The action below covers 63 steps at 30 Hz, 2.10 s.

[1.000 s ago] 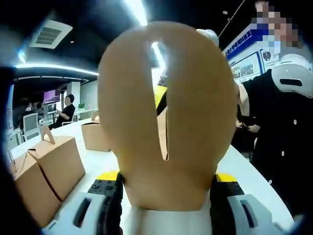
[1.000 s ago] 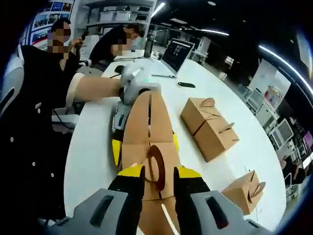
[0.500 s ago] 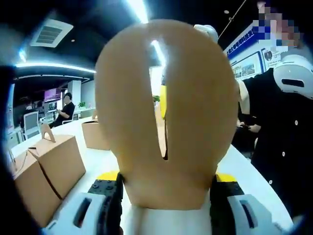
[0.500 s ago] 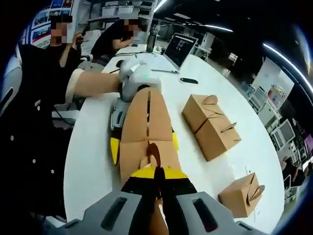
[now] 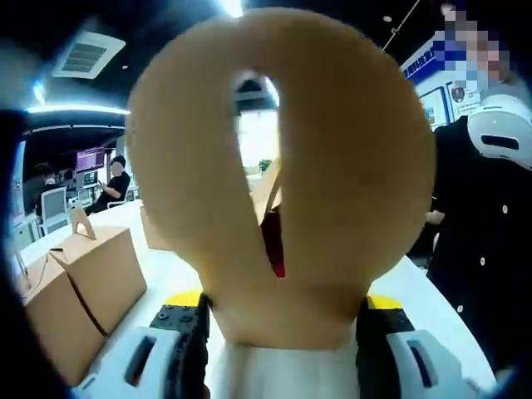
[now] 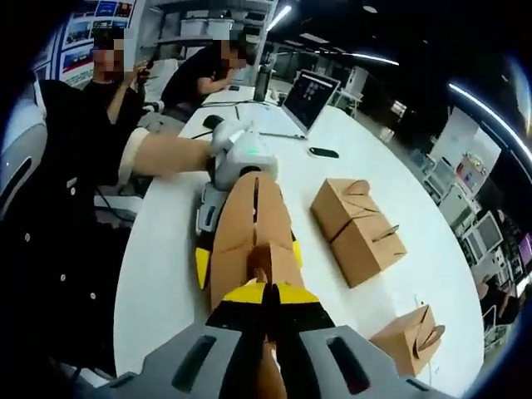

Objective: Pick up one paper box from the group, open the paper box, and remove the item inside

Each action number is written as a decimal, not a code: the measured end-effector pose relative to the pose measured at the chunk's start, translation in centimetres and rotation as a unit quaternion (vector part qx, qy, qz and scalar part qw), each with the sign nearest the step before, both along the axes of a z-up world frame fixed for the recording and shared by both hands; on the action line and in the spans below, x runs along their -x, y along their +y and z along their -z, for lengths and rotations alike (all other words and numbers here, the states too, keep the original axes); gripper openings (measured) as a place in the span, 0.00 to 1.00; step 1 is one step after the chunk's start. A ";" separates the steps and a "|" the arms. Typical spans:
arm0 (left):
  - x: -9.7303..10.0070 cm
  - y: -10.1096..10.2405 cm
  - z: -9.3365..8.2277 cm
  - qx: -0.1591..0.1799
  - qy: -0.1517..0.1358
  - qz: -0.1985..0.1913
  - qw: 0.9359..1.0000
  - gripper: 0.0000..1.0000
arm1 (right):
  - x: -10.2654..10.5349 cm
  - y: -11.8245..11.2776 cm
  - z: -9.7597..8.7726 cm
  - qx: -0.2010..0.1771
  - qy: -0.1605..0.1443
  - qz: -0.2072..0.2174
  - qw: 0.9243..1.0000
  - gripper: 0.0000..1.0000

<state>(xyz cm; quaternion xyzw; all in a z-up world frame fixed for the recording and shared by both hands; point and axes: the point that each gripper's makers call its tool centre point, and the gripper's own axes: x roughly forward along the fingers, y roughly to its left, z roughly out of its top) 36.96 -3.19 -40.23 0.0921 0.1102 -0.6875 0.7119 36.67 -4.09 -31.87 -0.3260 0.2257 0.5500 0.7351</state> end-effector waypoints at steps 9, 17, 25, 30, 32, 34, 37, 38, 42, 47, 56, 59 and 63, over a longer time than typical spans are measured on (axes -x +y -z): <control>-0.6 0.3 0.0 -0.003 0.002 -0.005 1.000 0.72 | -0.2 -0.6 0.4 -0.007 -0.001 0.010 1.000 0.11; -0.3 0.0 0.0 -0.005 0.001 -0.007 1.000 0.72 | 0.0 -1.3 1.3 0.004 0.000 -0.001 1.000 0.30; -0.4 0.2 0.0 -0.011 0.001 -0.009 1.000 0.72 | -0.6 -1.9 1.6 0.016 -0.008 -0.001 1.000 0.13; 0.0 -0.1 0.0 -0.016 -0.001 -0.012 1.000 0.72 | -0.1 -1.7 1.5 0.025 -0.025 -0.023 0.999 0.07; 0.0 -0.1 0.0 -0.017 -0.001 -0.012 1.000 0.72 | -0.2 -1.7 1.3 0.023 -0.025 -0.020 0.999 0.07; 0.0 0.0 0.0 -0.018 -0.001 -0.013 1.000 0.72 | -0.2 -1.5 0.9 0.012 -0.022 -0.015 1.000 0.07; 0.1 0.0 0.1 -0.020 0.000 -0.013 1.000 0.71 | -0.2 -1.4 0.6 0.003 -0.022 -0.014 1.000 0.08; 0.1 -0.1 0.1 -0.020 0.001 -0.014 1.000 0.71 | -0.2 -1.4 0.6 0.002 -0.021 -0.010 1.000 0.08; 0.1 -0.1 0.1 -0.020 0.002 -0.015 1.000 0.72 | -0.4 -1.7 0.2 -0.010 -0.019 0.003 1.000 0.16; 0.3 0.3 -0.1 -0.020 0.000 -0.024 1.000 0.72 | -0.2 -2.1 -1.1 -0.035 -0.027 0.011 0.999 0.22; 1.6 4.1 -2.4 0.002 -0.007 -0.084 0.996 0.73 | 0.0 -3.7 -1.3 -0.047 -0.025 0.027 0.998 0.23; 2.1 5.4 -3.4 -0.002 -0.017 -0.112 0.994 0.72 | 0.0 -3.8 -1.3 -0.049 -0.029 0.029 0.998 0.23; 2.8 6.7 -5.3 0.001 -0.030 -0.160 0.987 0.68 | -0.5 -3.7 -1.7 -0.059 -0.049 0.039 0.996 0.23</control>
